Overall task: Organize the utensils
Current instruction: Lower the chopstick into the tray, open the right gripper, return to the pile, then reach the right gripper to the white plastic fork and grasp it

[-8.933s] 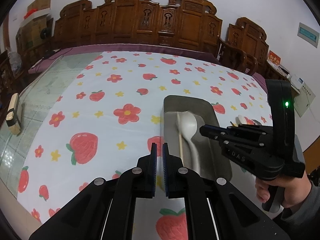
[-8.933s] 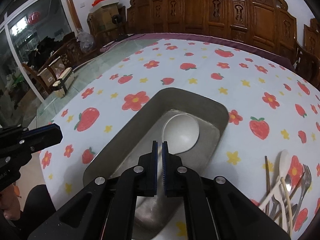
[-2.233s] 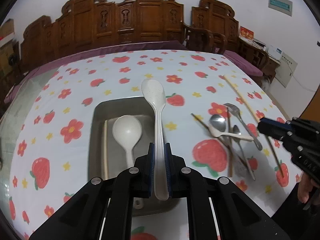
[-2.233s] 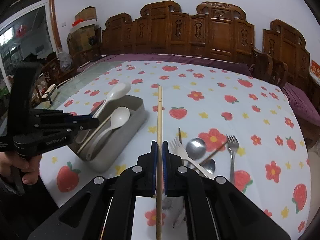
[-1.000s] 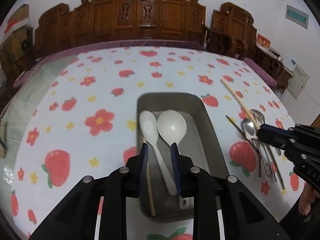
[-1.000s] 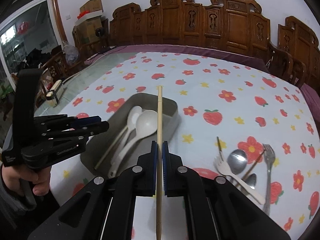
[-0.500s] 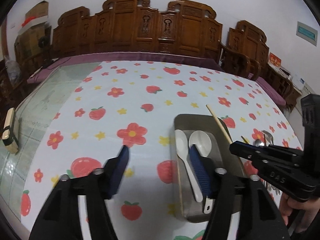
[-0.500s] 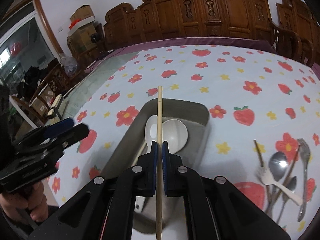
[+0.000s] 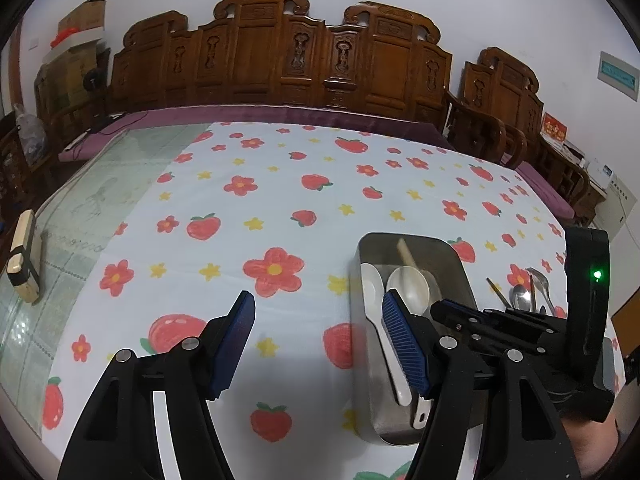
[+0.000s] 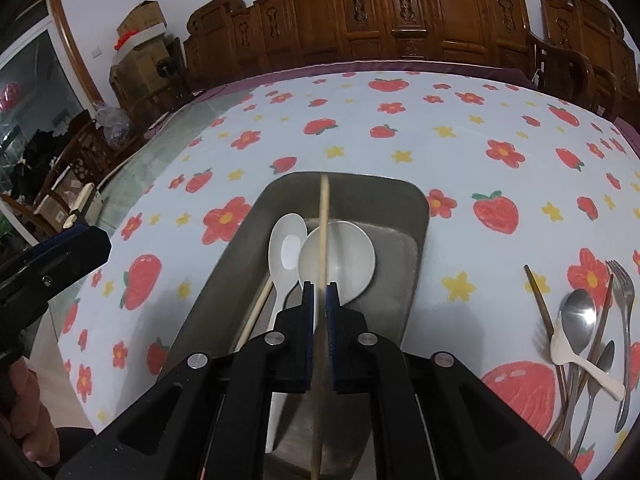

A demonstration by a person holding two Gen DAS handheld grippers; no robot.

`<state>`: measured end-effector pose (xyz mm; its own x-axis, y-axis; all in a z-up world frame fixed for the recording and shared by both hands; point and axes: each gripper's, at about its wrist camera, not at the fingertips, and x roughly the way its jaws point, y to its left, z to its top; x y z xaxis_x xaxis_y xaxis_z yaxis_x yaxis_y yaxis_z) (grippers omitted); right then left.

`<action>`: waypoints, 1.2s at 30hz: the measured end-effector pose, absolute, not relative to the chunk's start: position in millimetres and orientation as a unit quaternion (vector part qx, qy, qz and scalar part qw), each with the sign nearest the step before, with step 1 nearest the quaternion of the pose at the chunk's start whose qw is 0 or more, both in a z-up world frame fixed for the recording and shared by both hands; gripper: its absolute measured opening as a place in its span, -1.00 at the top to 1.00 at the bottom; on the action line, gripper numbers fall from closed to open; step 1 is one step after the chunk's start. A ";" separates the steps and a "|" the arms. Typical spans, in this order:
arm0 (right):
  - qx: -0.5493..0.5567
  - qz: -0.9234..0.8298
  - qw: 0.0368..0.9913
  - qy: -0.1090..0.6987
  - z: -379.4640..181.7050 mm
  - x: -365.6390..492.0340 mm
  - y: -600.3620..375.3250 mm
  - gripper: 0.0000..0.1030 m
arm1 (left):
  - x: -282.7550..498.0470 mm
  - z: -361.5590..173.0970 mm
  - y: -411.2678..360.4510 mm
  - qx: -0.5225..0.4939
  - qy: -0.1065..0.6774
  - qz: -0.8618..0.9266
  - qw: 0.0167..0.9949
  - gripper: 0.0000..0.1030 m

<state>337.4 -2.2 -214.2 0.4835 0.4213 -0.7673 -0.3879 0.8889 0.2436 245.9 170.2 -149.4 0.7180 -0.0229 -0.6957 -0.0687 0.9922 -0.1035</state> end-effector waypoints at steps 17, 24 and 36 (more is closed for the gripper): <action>-0.029 0.223 0.901 0.371 -152.9 284.6 -129.7 0.83 | 228.3 -145.9 94.7 -0.044 0.362 -0.067 0.929 -0.24; -0.040 0.188 0.904 0.383 -159.0 280.4 -194.7 0.56 | 219.1 -146.9 53.8 -0.037 0.358 -0.100 0.928 -0.24; -0.095 0.203 0.867 0.446 -216.4 311.8 -196.4 0.57 | 217.2 -165.2 9.8 -0.016 0.372 -0.131 0.919 -0.24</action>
<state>311.8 -196.4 -216.4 0.5200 0.2671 -0.8113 -0.4365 0.8995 0.0163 217.2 9.8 -165.2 0.6893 -0.2537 -0.6786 0.2293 0.9649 -0.1278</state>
